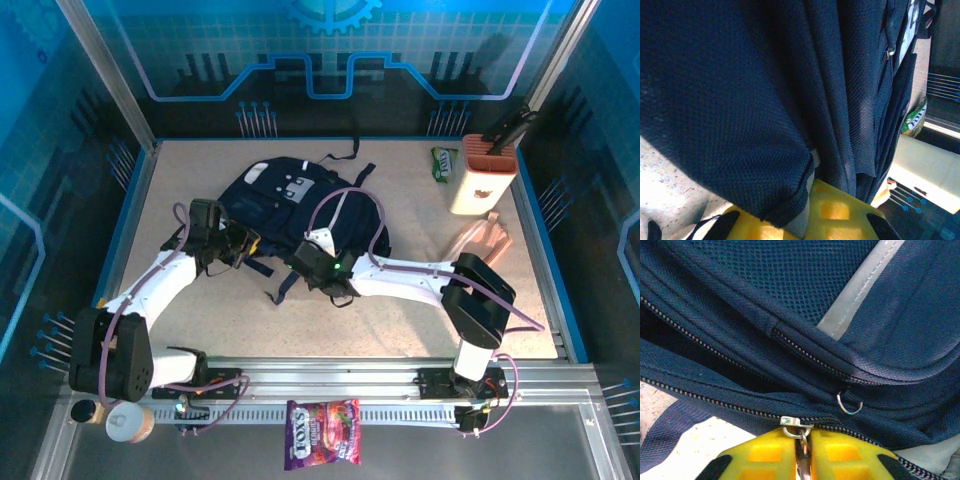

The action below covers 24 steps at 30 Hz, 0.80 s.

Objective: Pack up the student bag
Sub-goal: Zip the student bag at the top-center of the table.

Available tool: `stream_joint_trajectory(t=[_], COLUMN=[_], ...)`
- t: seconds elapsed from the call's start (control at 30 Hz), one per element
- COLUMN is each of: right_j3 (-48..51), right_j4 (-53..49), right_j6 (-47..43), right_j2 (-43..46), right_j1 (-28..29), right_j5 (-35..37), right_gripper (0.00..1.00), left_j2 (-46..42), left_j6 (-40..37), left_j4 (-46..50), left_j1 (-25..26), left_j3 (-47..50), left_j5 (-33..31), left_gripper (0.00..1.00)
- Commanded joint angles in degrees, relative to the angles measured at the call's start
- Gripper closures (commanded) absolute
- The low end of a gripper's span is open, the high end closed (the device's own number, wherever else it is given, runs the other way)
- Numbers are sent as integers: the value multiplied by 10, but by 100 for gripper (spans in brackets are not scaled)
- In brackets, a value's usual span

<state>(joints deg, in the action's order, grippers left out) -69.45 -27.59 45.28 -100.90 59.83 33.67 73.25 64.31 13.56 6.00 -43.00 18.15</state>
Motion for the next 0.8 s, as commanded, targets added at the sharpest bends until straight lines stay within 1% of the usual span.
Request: stream_joint_trajectory(t=[0.0, 0.07, 0.17, 0.3, 0.4, 0.5, 0.57, 0.63, 0.67, 0.7, 0.77], right_j3=[6, 23, 62, 122, 134, 137, 137, 135, 132, 128, 114], right_j4=[-30, -32, -33, -26, -53, -62, -48, -16, 4, 24, 49], right_j6=[3, 5, 10, 3, 3, -6, -26, -64, -84, -109, -130], right_j2=[7, 26, 60, 104, 117, 120, 123, 124, 123, 120, 108], right_j1=[-15, -15, -19, -37, -40, -46, -51, -56, -57, -57, -56], right_j5=[32, 44, 65, 72, 86, 69, 35, -24, -59, -103, -164], right_gripper=[90, 93, 94, 93, 94, 94, 95, 100, 100, 100, 100], left_j2=[-12, -10, -2, 13, 29, 50, 72, 101, 117, 134, 163], left_j6=[-19, -23, -33, -50, -61, -71, -86, -111, -128, -147, -176], left_j4=[-4, -3, -4, -9, -14, -23, -32, -34, -34, -31, -24], left_j1=[-8, -10, -18, -32, -35, -35, -35, -35, -35, -35, -36], left_j3=[-18, -19, -21, -25, -32, -40, -52, -77, -90, -107, -137], left_j5=[7, 0, -5, -8, -9, -8, 1, 16, 24, 26, 13], left_gripper=[100, 100, 100, 100, 100, 100, 100, 100, 100, 98, 88])
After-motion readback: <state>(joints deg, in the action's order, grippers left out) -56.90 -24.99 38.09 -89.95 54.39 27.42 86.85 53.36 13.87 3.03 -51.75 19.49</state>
